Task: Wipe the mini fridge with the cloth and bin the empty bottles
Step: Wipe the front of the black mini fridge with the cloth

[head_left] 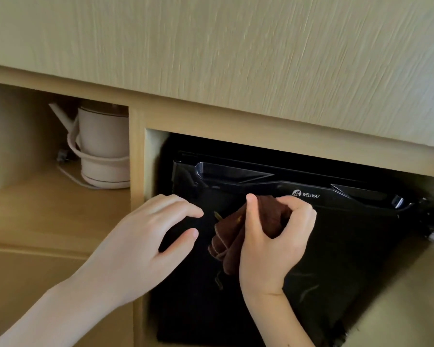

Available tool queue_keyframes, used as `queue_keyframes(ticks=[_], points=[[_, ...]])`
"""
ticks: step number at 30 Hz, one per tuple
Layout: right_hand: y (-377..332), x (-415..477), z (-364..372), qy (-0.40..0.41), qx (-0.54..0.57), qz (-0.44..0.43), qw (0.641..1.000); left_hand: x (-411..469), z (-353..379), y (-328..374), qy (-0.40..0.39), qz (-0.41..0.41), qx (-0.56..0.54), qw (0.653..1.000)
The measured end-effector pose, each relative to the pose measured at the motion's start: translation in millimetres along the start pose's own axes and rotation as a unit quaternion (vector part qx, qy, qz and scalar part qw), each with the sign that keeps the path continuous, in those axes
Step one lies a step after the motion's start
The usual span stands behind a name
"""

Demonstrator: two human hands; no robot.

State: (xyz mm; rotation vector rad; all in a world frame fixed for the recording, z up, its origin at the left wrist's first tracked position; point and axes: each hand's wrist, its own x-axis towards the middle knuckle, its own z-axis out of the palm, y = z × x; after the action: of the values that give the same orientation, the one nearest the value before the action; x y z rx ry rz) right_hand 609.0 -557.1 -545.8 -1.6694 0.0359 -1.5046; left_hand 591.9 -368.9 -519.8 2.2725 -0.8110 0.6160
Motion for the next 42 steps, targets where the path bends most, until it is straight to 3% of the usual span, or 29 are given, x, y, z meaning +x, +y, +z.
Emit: queue_keyframes(ticks=[9, 17, 22, 28, 33, 39, 42], points=[[1.7, -0.1, 8.0, 0.011, -0.046, -0.034, 0.998, -12.9, 2.2, -1.1, -0.008, 0.067, 0.1, 0.993], [31.2, -48.9, 5.9, -0.132, -0.111, -0.177, 0.969, -22.3, 22.3, -27.0, 0.01, 0.086, 0.172, 0.981], [37.6, -43.5, -6.7, -0.131, -0.067, -0.14, 0.979, -13.0, 30.0, -18.1, 0.1, 0.069, 0.136, 0.983], [11.8, 3.6, 0.6, -0.04, -0.031, -0.135, 0.99, -4.1, 45.1, -10.8, 0.121, -0.015, 0.02, 0.992], [15.8, -12.1, 15.9, -0.078, -0.059, -0.2, 0.975, -2.5, 58.4, -28.0, 0.121, -0.022, -0.094, 0.988], [44.7, -43.6, -2.1, -0.163, -0.087, -0.234, 0.955, -1.4, 68.1, -38.5, 0.155, -0.023, -0.096, 0.983], [45.5, -28.7, -12.7, -0.15, -0.071, -0.205, 0.965, -1.9, 69.9, -39.0, 0.162, -0.023, -0.092, 0.982]])
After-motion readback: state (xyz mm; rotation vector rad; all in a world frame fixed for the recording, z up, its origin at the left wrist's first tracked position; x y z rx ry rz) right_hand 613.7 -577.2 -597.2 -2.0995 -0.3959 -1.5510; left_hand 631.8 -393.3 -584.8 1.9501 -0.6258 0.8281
